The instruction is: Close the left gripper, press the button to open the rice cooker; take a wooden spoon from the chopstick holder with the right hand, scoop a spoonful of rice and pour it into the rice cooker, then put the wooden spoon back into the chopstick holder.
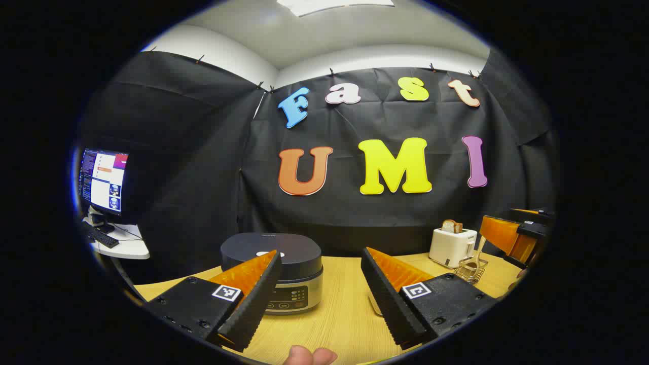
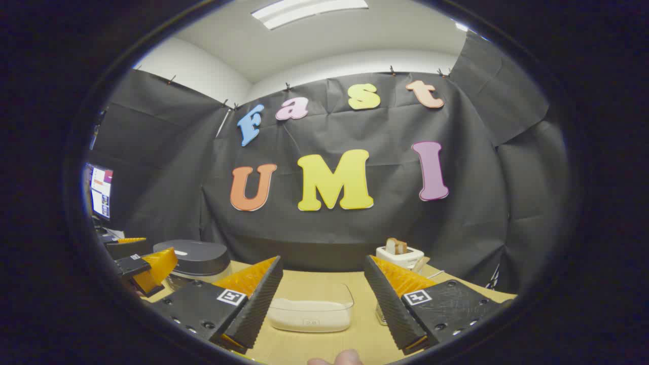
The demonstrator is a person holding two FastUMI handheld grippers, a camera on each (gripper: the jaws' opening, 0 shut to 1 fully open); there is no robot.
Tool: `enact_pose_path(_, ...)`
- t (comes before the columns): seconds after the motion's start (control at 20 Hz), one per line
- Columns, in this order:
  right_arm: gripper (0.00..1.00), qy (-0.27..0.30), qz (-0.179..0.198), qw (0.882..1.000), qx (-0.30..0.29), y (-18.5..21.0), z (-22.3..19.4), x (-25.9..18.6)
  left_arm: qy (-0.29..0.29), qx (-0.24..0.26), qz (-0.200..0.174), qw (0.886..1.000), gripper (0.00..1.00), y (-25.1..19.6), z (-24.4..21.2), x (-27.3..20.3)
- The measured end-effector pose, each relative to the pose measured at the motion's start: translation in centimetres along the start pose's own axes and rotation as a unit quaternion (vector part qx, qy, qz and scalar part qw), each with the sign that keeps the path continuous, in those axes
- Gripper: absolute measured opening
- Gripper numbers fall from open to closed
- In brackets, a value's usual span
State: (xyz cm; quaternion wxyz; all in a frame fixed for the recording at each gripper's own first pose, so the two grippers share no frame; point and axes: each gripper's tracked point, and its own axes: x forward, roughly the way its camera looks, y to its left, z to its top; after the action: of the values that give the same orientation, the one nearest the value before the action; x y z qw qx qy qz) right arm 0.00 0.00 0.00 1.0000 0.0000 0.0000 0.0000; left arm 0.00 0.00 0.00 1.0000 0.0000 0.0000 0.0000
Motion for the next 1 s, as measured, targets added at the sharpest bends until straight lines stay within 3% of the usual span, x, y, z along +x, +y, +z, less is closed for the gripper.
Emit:
enact_pose_path(0.6,0.96,0.002,-0.005,1.000,-0.004,-0.4,0.1,-0.2,0.011,0.009,0.016,1.000,0.99,1.2,-0.4,0.2)
enact_pose_path(0.85,0.96,0.003,-0.008,1.000,0.000,-0.8,0.1,-0.1,0.004,0.014,0.043,0.999,0.99,2.4,0.0,0.3)
enact_pose_path(0.9,0.97,0.003,-0.009,1.000,0.002,-1.0,0.0,-0.1,0.004,0.015,0.047,0.999,0.94,2.6,-0.1,0.4)
enact_pose_path(1.0,0.96,0.004,-0.012,1.000,0.007,-1.5,0.0,-0.1,0.011,0.013,0.042,0.999,0.99,2.3,-0.4,0.5)
